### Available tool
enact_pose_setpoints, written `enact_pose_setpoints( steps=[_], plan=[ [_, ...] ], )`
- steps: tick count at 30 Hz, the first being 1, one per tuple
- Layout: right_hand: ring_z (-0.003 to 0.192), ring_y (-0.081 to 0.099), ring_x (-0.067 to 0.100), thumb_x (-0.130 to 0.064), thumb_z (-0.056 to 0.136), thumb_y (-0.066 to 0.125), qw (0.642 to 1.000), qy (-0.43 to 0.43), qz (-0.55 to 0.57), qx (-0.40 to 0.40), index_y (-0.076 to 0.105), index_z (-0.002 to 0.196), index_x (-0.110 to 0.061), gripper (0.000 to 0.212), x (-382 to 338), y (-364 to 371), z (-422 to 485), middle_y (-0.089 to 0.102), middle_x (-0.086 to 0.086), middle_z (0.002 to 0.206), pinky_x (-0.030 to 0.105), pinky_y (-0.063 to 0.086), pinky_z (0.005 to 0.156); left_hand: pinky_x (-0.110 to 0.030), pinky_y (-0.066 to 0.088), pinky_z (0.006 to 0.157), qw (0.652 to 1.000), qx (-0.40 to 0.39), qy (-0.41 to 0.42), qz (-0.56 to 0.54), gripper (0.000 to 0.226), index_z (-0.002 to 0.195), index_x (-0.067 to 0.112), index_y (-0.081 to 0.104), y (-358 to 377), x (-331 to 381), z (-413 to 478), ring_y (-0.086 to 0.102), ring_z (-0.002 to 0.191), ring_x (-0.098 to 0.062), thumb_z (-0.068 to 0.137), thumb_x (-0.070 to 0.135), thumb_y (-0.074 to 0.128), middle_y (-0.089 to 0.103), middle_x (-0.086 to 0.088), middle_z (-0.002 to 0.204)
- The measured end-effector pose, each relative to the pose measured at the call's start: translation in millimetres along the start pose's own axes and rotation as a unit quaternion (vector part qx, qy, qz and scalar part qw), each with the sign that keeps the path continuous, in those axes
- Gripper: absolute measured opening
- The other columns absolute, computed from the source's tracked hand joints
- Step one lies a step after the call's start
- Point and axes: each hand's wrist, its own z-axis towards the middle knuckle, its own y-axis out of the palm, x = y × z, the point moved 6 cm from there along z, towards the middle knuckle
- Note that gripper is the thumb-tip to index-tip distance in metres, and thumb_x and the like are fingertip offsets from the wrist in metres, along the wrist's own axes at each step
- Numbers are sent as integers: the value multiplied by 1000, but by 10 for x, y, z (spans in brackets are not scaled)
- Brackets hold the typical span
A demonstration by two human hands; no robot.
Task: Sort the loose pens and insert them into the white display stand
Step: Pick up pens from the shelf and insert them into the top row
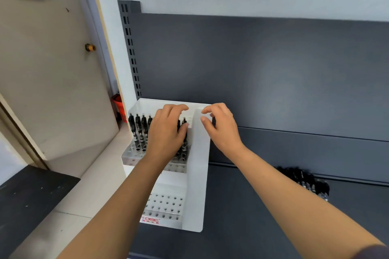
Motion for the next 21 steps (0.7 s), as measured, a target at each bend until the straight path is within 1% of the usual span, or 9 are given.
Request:
enact_pose_setpoints(
  steps=[3, 6, 9, 14, 17, 21],
  plan=[
    [100, 50, 16, -20, 93, 56, 999, 10, -36, -16, 61, 107, -16, 16, 329, -245, -83, 54, -2, 112, 33, 45, 87, -39, 46, 78, 999, -7, 41, 14, 27, 108, 13, 60, 197, 389, 83, 56, 92, -28, 82, 10, 65, 61, -6, 104],
    [100, 52, 18, -20, 93, 56, 997, 35, -66, -37, 62, 108, -16, 17, 797, -584, -229, 57, 0, 111, 32, 45, 87, -40, 45, 79, 996, -51, 66, -2, 23, 106, 14, 62, 569, 810, 119, 55, 91, -27, 83, 12, 63, 62, -3, 100],
    [96, 56, 18, -23, 94, 53, 989, 89, -94, -73, 63, 106, -18, 16, 1325, -913, -420, 61, -2, 102, 35, 48, 82, -34, 41, 80, 992, -107, 69, -13, 21, 107, 17, 61, 1020, 1140, 106, 53, 92, -22, 86, 16, 59, 62, 2, 97],
    [91, 58, 18, -25, 94, 52, 970, 146, -130, -147, 63, 107, -20, 18, 2090, -1312, -778, 60, -2, 100, 34, 49, 81, -29, 38, 82, 983, -170, 67, -19, 21, 110, 22, 58, 1727, 1591, -44, 51, 94, -16, 89, 22, 57, 62, 7, 98],
    [90, 58, 15, -26, 94, 52, 958, 170, -128, -192, 63, 108, -21, 18, 2426, -1421, -969, 61, -2, 102, 35, 50, 83, -29, 38, 82, 975, -213, 57, -5, 22, 112, 23, 57, 2080, 1745, -201, 51, 95, -15, 90, 25, 55, 61, 8, 100],
    [95, 61, 16, -26, 93, 53, 936, 196, -115, -268, 64, 107, -22, 18, 2775, -1435, -1184, 66, -2, 103, 35, 50, 85, -30, 40, 83, 958, -286, 18, 24, 25, 116, 25, 53, 2493, 1806, -454, 51, 99, -16, 91, 27, 53, 60, 8, 104]
  ],
)
